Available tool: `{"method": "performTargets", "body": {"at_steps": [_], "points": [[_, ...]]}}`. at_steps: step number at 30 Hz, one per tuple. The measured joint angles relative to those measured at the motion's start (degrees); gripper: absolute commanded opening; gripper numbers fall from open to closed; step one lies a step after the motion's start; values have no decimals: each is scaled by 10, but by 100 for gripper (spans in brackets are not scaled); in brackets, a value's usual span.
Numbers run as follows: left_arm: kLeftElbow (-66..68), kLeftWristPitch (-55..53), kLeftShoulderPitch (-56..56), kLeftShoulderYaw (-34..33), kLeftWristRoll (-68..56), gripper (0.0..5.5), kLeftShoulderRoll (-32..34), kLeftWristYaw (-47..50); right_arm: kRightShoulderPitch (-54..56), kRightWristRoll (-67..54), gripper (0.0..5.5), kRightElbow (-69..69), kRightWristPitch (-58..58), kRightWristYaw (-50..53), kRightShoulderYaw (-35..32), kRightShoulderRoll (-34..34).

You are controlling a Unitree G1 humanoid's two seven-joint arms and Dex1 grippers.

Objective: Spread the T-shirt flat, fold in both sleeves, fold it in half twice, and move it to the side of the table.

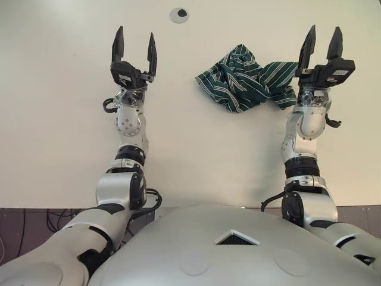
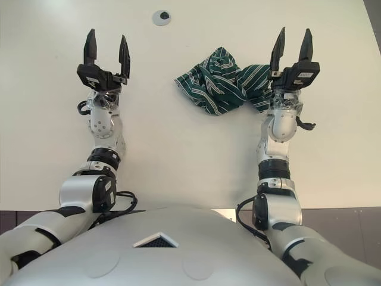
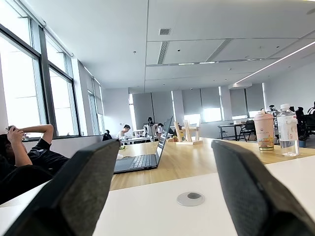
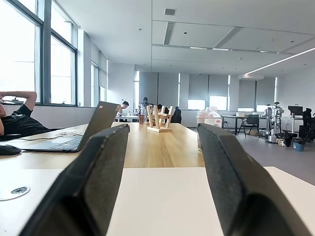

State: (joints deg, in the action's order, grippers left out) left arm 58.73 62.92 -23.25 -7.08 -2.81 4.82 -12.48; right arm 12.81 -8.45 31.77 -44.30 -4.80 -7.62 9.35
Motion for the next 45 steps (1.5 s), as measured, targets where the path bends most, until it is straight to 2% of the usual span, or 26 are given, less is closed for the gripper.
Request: {"method": "performTargets", "body": {"at_steps": [16,18,22,25,28,30,32,34,36,38,45], "points": [[0,0,0,1,0,341,0,1,0,21,255,3,2,-5,1,3],[0,0,-1,1,1,341,0,1,0,97,255,13,23,8,25,16],[8,0,-7,2,6,341,-3,8,10,300,255,90,132,11,134,110],[14,-1,-8,5,13,341,-5,12,40,330,255,103,158,-9,170,123],[3,-16,-6,8,-21,341,-8,-40,44,300,255,69,157,-106,193,148],[-44,-45,11,22,-70,341,-11,-106,18,240,255,16,145,-189,210,163],[-170,-123,70,77,-153,341,-10,-226,-27,156,255,-63,143,-303,231,170],[-286,-202,140,141,-201,341,4,-319,-57,124,255,-107,150,-360,243,188],[-397,-315,211,195,-236,341,52,-395,-70,112,255,-125,174,-375,239,190],[-466,-410,248,212,-239,341,107,-426,-75,112,255,-137,195,-375,235,194],[-595,-612,290,189,-290,341,225,-480,-81,120,255,-148,206,-358,236,204]]}}
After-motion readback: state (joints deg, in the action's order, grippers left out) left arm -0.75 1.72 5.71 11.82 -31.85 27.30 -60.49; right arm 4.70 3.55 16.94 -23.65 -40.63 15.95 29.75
